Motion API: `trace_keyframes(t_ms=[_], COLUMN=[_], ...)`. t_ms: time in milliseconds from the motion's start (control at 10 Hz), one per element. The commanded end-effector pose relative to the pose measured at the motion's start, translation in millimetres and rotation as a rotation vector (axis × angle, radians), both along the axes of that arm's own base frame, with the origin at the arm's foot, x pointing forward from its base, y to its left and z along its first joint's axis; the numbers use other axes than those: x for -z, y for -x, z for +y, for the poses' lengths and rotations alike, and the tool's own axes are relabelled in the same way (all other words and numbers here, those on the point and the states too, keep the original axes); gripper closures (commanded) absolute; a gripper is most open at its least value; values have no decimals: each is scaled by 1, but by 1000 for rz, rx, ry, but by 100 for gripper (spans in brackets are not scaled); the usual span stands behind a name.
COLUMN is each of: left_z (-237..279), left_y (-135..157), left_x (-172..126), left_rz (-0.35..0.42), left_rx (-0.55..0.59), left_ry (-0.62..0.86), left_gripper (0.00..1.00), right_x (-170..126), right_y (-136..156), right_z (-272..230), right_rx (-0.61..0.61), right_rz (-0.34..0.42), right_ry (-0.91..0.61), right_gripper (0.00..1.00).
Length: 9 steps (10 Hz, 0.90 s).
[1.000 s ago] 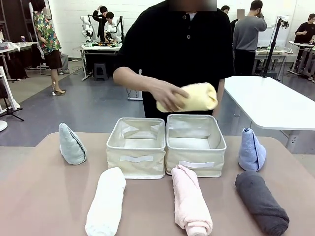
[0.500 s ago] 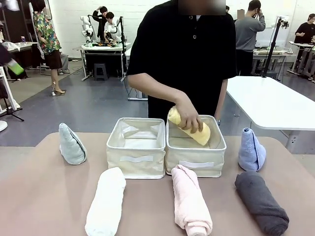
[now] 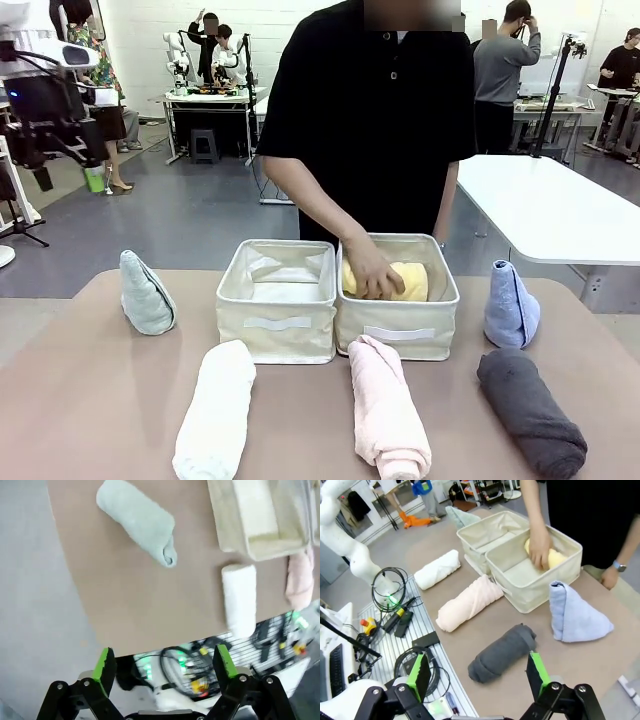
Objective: Sort the towels based on their folding style.
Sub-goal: Pick up one triangle-folded towel and place it in the left Fabric basket.
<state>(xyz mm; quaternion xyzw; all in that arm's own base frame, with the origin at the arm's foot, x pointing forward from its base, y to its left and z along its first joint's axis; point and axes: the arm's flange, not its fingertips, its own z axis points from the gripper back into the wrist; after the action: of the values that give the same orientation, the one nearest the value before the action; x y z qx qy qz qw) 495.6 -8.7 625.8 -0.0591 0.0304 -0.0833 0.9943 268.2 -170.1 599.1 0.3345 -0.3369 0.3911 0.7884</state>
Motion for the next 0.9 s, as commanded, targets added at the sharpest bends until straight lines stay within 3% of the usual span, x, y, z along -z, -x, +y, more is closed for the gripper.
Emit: trace_keyframes(t_ms=[0,100,600,700,800], left_z=[-3,0,-3,-15,-24], left_y=[-13,0,-5,-2,-3], left_x=[-10,0,0,18,33], left_rz=[-129,0,1,86,17], left_rx=[-135,0,-26,-8,-27], left_ry=[54,0,15,89,75], left_gripper=[0,0,0,0,0], right_x=[0,0,0,0,0], right_y=[-2,-2,-2,-2,-2], right_z=[1,1,1,1,1], right_rx=[-12,-12,-12,-12,-12], right_rz=[-25,-25,-25,-25,-25], right_ry=[-29,-29,-29,-29,-29], right_gripper=[0,0,0,0,0])
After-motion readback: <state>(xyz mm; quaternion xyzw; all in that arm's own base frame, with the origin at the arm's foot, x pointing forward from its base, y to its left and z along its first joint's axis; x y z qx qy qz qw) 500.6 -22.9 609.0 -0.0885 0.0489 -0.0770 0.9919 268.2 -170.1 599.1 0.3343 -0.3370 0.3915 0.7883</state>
